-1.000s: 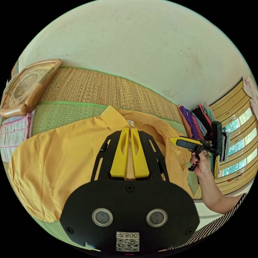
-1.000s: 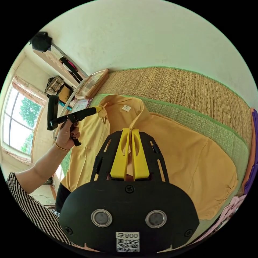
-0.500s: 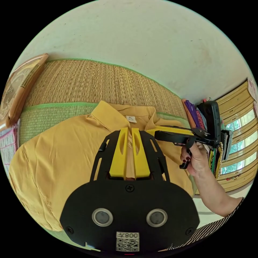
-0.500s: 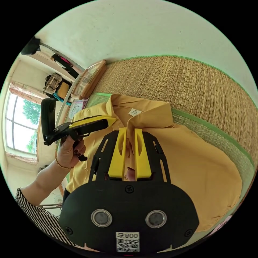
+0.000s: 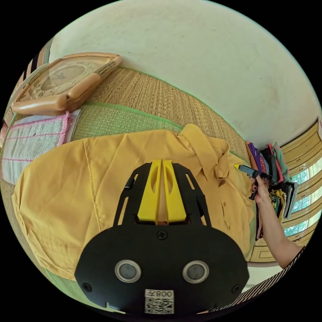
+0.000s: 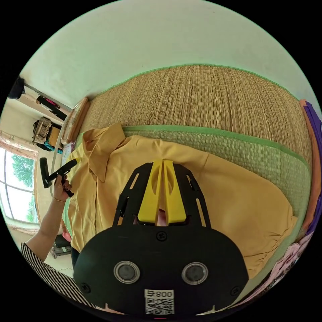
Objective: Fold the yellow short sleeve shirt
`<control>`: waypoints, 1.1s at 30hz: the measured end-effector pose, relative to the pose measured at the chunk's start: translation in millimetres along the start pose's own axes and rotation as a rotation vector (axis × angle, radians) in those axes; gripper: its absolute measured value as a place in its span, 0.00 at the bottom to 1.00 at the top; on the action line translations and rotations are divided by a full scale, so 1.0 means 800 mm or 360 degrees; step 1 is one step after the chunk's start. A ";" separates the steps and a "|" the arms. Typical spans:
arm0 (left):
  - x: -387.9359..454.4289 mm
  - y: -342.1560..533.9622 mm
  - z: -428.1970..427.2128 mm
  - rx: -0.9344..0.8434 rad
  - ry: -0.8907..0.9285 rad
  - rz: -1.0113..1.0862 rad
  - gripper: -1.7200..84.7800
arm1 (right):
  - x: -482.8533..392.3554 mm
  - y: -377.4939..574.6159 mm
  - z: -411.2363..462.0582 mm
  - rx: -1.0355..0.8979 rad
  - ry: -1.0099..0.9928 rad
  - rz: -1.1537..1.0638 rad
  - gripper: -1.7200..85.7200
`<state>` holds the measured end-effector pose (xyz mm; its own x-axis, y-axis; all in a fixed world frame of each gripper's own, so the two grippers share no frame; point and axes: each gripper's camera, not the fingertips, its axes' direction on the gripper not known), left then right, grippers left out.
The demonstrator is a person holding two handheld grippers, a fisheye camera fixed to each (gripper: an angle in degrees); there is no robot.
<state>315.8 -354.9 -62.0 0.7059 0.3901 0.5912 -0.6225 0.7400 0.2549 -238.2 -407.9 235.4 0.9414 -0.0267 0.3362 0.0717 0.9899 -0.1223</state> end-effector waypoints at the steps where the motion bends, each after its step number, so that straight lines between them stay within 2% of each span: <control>1: -0.003 0.005 -0.001 0.0029 0.0016 -0.0027 0.03 | 0.005 0.002 -0.002 0.0009 -0.0014 0.0025 0.03; 6: -0.001 0.018 -0.010 0.0038 0.0032 -0.0046 0.02 | 0.010 0.026 -0.011 0.0059 -0.0052 0.0062 0.02; 9: 0.006 0.030 -0.030 0.0108 0.0092 0.0004 0.02 | -0.010 0.039 -0.033 0.0146 0.0091 -0.0030 0.02; 11: 0.006 0.035 -0.037 0.0128 0.0014 -0.0002 0.02 | -0.010 0.043 -0.041 0.0185 0.0127 -0.0006 0.02; 13: 0.000 0.037 -0.028 0.0007 -0.0068 -0.0015 0.02 | 0.001 0.042 -0.031 0.0104 0.0145 0.0055 0.02; 17: 0.001 0.052 -0.046 0.0033 0.0011 -0.0069 0.02 | 0.013 0.053 -0.037 0.0104 0.0073 0.0138 0.02; 20: 0.017 0.078 -0.072 0.0058 0.0085 0.0025 0.03 | -0.012 0.074 -0.057 0.0114 0.0081 -0.0001 0.03; 26: 0.035 0.195 -0.139 -0.0023 0.0300 0.0131 0.04 | -0.054 0.168 -0.105 0.0021 0.0050 -0.0215 0.06; 33: 0.085 0.382 -0.194 -0.0414 0.0498 0.0122 0.07 | -0.071 0.325 -0.151 -0.0199 -0.0072 -0.0145 0.10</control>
<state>226.0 -16.8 -62.2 0.7546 0.5676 0.3294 -0.5993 0.8005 -0.0064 -232.9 -165.8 72.0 0.9134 -0.1065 0.3928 0.1995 0.9584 -0.2039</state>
